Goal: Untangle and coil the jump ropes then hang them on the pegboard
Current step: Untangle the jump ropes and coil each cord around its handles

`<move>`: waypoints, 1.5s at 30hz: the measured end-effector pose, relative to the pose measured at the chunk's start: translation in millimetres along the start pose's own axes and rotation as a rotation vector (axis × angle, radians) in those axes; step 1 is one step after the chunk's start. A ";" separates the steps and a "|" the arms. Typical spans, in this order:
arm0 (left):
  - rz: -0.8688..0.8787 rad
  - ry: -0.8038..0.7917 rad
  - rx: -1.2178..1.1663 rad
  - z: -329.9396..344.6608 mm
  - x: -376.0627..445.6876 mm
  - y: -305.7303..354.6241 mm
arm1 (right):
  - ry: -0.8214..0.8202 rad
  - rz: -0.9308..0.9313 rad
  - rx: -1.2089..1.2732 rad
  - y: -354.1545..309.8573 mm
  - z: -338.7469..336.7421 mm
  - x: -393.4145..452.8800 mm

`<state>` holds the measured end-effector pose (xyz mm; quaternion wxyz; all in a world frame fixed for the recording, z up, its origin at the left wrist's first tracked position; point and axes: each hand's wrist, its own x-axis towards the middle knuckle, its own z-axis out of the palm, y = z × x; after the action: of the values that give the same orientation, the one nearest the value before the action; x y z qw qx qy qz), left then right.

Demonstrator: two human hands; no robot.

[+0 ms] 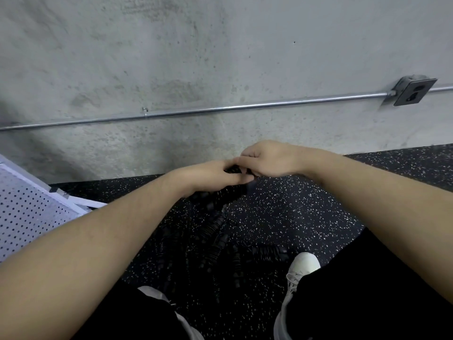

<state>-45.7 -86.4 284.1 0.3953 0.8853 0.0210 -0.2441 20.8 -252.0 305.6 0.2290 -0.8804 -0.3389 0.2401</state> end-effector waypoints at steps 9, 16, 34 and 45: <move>-0.117 0.218 -0.646 -7.9 2.4 -7.7 | -0.177 0.049 0.434 2.9 -15.4 -9.5; -0.009 0.091 -0.958 -13.8 -5.9 1.4 | -0.229 0.051 0.579 10.0 -24.0 -17.4; 0.128 0.011 -0.973 -31.0 -23.9 -3.6 | -0.305 -0.087 0.594 30.7 -36.8 -22.0; 0.091 -0.094 0.042 -21.2 -19.2 5.1 | -0.164 0.120 0.127 34.6 -24.3 -17.4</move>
<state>-52.6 -71.9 308.3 0.3877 0.8810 -0.0431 -0.2678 40.3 -293.1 309.6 0.2409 -0.8603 -0.2872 0.3455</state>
